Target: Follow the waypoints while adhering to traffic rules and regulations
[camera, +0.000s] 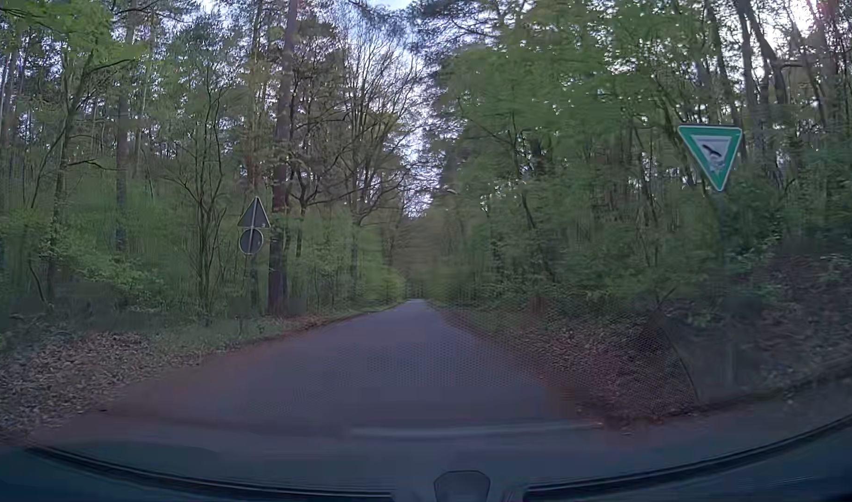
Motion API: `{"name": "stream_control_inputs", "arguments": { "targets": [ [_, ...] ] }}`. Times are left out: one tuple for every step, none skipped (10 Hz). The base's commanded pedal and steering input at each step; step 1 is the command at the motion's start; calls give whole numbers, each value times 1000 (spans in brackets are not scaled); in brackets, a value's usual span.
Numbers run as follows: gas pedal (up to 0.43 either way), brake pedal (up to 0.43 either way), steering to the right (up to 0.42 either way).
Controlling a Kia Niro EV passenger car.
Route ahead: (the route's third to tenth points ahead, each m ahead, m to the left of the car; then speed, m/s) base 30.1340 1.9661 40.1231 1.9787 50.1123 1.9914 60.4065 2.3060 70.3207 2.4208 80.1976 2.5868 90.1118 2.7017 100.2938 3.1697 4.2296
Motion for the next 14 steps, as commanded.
{"name": "stream_control_inputs", "arguments": {
  "targets": [
    [130, 0, -13],
    [118, 0, -15],
    [118, 0, -16],
    [118, 0, -16],
    [118, 0, -17],
    [118, 0, -16],
    [118, 0, -16],
    [118, 0, -16],
    [118, 0, -17],
    [130, 0, -17],
    [130, 0, -17],
    [130, 0, -16],
    [130, 0, -16],
    [130, 0, -14]
  ]
}}
